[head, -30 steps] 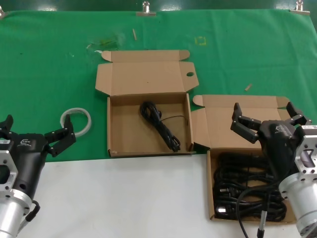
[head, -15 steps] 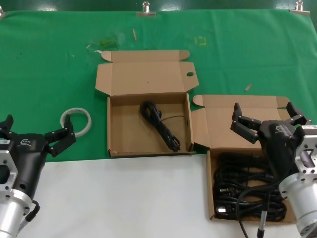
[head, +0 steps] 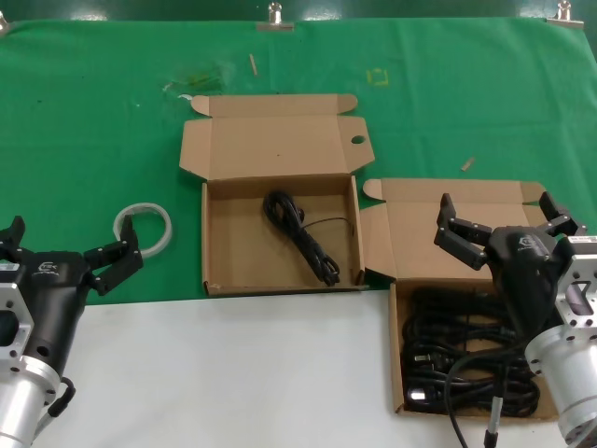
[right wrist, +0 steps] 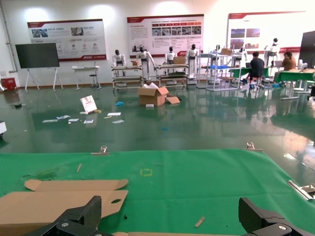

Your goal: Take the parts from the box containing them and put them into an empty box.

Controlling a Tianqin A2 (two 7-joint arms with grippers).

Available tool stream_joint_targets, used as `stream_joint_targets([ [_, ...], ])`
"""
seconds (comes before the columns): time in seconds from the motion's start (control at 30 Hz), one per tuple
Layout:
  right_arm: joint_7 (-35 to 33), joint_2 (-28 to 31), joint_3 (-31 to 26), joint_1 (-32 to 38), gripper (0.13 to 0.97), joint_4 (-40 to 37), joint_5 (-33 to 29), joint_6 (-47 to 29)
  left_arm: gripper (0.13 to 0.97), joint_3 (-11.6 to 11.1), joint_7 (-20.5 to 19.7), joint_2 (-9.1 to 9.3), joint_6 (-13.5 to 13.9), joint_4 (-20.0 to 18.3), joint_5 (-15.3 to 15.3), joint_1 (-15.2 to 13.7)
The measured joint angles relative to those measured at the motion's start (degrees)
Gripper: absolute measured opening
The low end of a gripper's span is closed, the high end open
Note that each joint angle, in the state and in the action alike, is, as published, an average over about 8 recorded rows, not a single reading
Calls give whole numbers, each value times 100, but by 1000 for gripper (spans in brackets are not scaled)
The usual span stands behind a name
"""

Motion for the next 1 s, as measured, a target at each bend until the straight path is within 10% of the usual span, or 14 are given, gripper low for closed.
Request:
stream_joint_targets([
  [1.0, 0, 0, 0, 0, 966, 0, 0, 0, 965, 0, 0, 0, 0, 0, 0, 0],
])
